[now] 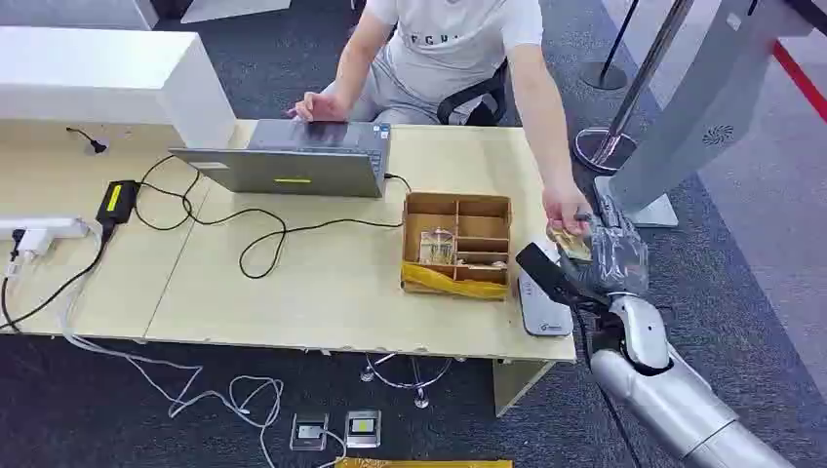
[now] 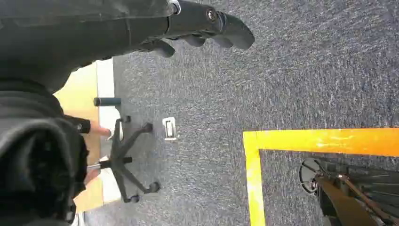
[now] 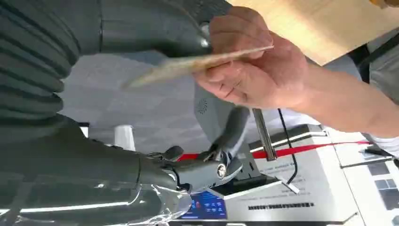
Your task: Pass the card to the sensor for recognition and then transmit it.
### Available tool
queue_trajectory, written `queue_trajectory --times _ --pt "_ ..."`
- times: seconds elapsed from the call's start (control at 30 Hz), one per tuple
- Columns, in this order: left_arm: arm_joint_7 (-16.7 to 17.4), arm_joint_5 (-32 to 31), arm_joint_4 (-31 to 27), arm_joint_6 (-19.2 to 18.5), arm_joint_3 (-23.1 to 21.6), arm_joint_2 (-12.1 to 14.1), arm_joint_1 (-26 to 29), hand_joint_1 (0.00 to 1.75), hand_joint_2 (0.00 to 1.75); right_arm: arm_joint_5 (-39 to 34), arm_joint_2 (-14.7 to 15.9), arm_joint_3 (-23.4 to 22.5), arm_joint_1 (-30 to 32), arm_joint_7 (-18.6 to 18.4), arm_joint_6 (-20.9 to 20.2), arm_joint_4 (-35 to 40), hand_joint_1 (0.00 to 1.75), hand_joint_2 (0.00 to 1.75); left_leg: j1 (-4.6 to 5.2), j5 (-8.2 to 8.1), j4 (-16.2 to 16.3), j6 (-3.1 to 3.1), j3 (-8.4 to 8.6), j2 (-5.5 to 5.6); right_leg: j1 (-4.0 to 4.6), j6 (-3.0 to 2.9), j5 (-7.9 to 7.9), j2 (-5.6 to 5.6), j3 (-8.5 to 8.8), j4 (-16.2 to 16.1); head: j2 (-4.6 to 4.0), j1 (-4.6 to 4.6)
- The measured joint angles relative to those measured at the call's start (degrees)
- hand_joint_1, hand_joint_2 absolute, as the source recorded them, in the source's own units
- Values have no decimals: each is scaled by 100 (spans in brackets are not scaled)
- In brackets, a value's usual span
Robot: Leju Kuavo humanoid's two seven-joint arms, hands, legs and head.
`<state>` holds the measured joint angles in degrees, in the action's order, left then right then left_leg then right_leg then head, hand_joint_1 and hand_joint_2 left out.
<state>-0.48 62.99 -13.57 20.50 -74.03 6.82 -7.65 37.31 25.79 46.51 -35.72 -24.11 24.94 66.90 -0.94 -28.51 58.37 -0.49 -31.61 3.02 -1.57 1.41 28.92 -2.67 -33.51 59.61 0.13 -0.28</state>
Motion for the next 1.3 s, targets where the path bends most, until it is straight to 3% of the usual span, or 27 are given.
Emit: queue_trajectory --times 0.67,1.03,1.3 --pt "0 -236 0 11 -15 4 1 0 0 -160 15 -9 73 -48 243 -146 175 175 0 0 1 0 1 -9 0 0 0 -3 -4 0 0 2" --pt "0 -260 0 24 -50 2 0 0 0 -652 -50 -13 385 293 380 -350 175 175 0 -1 0 -1 0 -9 0 0 0 -3 -5 0 0 2" --pt "101 -254 0 37 -109 0 0 0 0 -824 -326 70 666 584 461 -842 175 175 0 -1 0 -1 -3 -10 0 0 0 -4 -7 0 0 0"
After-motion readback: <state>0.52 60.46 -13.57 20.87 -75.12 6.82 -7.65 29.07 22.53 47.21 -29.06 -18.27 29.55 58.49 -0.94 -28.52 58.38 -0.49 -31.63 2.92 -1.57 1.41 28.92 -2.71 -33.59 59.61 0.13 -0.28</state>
